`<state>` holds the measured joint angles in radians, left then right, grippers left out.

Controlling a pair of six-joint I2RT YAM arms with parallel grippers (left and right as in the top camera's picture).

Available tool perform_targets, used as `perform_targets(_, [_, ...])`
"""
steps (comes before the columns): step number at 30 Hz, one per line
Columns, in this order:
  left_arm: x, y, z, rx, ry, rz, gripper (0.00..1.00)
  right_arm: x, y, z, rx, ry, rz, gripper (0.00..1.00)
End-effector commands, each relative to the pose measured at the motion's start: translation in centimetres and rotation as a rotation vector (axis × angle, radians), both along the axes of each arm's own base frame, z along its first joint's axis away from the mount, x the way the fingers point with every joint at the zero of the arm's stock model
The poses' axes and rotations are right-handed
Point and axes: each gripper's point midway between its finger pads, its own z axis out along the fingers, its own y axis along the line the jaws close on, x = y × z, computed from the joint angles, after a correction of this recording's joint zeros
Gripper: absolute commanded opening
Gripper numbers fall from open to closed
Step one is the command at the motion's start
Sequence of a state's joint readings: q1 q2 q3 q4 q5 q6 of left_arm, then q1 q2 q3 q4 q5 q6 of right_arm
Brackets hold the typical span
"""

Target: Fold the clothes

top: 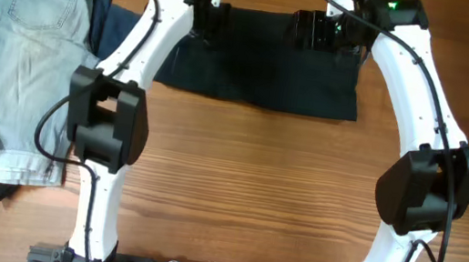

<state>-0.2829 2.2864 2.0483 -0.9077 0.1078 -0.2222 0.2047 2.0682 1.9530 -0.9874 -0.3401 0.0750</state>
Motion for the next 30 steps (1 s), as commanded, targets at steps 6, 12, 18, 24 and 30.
perform_targets(6, [-2.1,-0.8,-6.5,0.036,0.161,-0.031,0.04,0.3,0.0,0.2,0.001,-0.007,-0.006,1.00])
perform_targets(12, [0.3,-0.9,-7.6,0.045,0.077,-0.017,0.04,0.3,-0.1,0.2,-0.002,-0.008,-0.008,1.00])
perform_targets(18, [6.2,-1.2,-5.5,0.044,-0.184,0.027,0.05,-0.2,-0.2,-0.2,-0.006,0.014,-0.009,1.00])
perform_targets(24, [12.7,2.2,-3.5,0.068,-0.460,0.159,0.10,-1.1,-0.2,-0.6,-0.012,0.055,-0.004,1.00])
perform_targets(30, [12.9,4.7,1.6,0.080,-0.448,0.195,0.11,-0.5,-0.1,-0.4,-0.007,0.028,-0.003,1.00])
